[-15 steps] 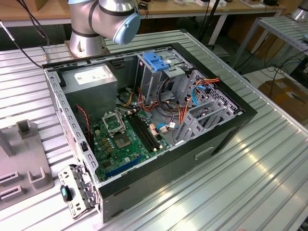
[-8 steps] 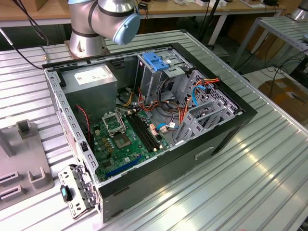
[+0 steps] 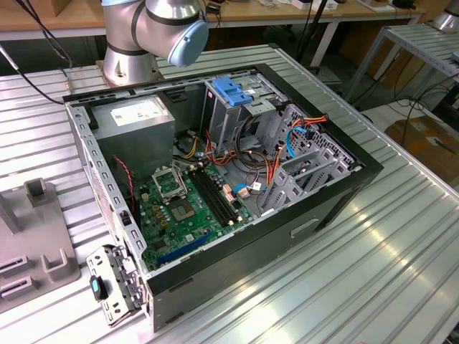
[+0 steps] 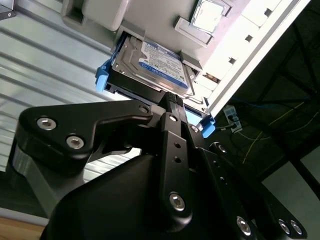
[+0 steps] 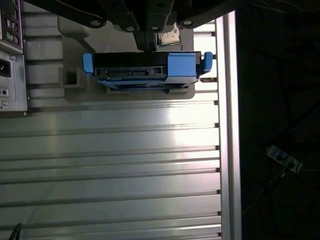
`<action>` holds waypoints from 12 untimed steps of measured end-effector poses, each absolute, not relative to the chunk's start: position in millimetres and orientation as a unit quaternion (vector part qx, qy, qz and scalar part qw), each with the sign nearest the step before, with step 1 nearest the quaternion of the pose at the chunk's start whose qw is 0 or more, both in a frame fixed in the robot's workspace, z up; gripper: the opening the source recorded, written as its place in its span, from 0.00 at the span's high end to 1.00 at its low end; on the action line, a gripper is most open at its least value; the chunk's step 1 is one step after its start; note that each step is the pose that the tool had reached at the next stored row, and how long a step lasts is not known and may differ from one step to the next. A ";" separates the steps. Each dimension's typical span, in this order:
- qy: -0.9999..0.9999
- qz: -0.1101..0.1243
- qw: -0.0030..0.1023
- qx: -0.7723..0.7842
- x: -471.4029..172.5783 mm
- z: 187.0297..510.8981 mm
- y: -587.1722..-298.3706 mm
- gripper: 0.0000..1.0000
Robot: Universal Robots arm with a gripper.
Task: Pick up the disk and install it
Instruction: 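Reach for the disk, then pick up the disk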
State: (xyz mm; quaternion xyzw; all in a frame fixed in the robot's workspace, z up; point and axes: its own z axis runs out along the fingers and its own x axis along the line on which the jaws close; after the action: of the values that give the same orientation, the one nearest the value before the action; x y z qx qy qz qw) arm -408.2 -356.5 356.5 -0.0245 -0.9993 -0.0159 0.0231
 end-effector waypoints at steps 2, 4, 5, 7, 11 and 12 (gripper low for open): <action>-0.999 -0.016 0.023 -0.023 -408.8 353.4 -356.4 0.89; -0.999 -0.016 0.023 -0.023 -409.0 353.3 -356.3 0.89; -0.999 -0.016 0.023 -0.023 -409.0 353.2 -356.3 0.89; -0.999 -0.016 0.023 -0.023 -409.0 353.2 -356.3 0.89; -0.999 -0.016 0.023 -0.023 -409.0 353.2 -356.3 0.89; -0.999 -0.016 0.023 -0.023 -409.0 353.2 -356.3 0.89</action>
State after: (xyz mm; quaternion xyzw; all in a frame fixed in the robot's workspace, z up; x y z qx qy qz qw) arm -409.0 -356.3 353.2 -0.0229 -0.9993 -0.0159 0.0229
